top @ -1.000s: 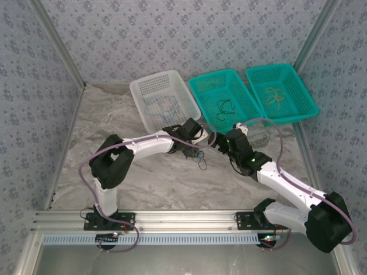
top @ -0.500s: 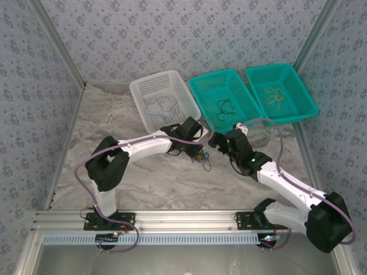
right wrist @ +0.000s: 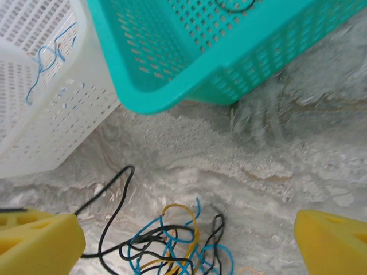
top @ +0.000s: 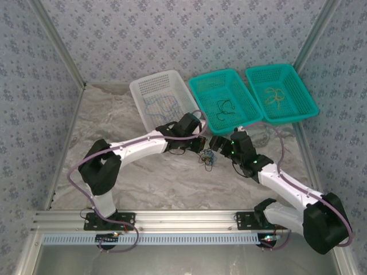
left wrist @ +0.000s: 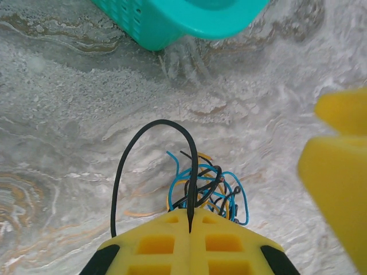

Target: Untangle the cables

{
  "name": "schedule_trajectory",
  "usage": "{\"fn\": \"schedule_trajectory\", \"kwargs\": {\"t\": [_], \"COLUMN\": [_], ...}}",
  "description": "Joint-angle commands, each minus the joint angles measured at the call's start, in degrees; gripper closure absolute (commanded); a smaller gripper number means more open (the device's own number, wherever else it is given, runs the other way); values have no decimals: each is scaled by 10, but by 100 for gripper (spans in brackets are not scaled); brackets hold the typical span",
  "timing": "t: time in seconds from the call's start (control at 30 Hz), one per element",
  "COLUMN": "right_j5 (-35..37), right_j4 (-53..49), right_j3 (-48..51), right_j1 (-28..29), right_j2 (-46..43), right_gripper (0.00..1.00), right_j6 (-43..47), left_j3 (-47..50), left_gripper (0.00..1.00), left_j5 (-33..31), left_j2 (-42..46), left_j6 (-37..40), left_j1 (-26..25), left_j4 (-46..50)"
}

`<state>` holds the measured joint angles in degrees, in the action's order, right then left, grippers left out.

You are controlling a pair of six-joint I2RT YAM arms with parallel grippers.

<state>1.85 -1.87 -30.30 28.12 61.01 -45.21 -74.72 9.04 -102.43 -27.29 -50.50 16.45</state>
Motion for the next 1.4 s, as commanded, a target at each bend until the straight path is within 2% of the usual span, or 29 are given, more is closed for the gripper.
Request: {"fn": "schedule_trajectory", "kwargs": {"t": [0.0,0.17,0.3,0.47,0.53,0.8,0.93,1.1,1.17,1.37], "right_j5": [-101,-101,-51,-98,-102,-113,-141,-125,-122,-96], "right_j4": [30,25,1,45,40,56,59,46,45,27], "right_j3": [11,16,18,17,3,-22,-39,-50,-50,-51], "right_j1": [-17,-31,-33,-38,-35,-32,-30,-19,-18,-14], "right_j2": [-6,-11,7,46,68,122,149,174,183,214], "right_gripper": [2,2,6,8,9,11,11,13,18,26], "right_j6": [18,12,18,17,16,0,3,5,6,4], "left_j3": [9,10,18,14,11,18,17,15,16,23], "left_gripper": [100,100,100,100,100,100,100,100,100,100], "left_j5": [34,38,38,45,64,59,62,62,60,57], "left_j2": [17,8,10,9,8,16,11,11,12,19], "left_j6": [-68,-91,-97,-107,-114,-116,-117,-117,-116,-118], "left_j1": [7,10,10,12,14,15,15,15,15,15], "left_j4": [-41,-46,-60,-56,-54,-58,-59,-59,-59,-67]}}
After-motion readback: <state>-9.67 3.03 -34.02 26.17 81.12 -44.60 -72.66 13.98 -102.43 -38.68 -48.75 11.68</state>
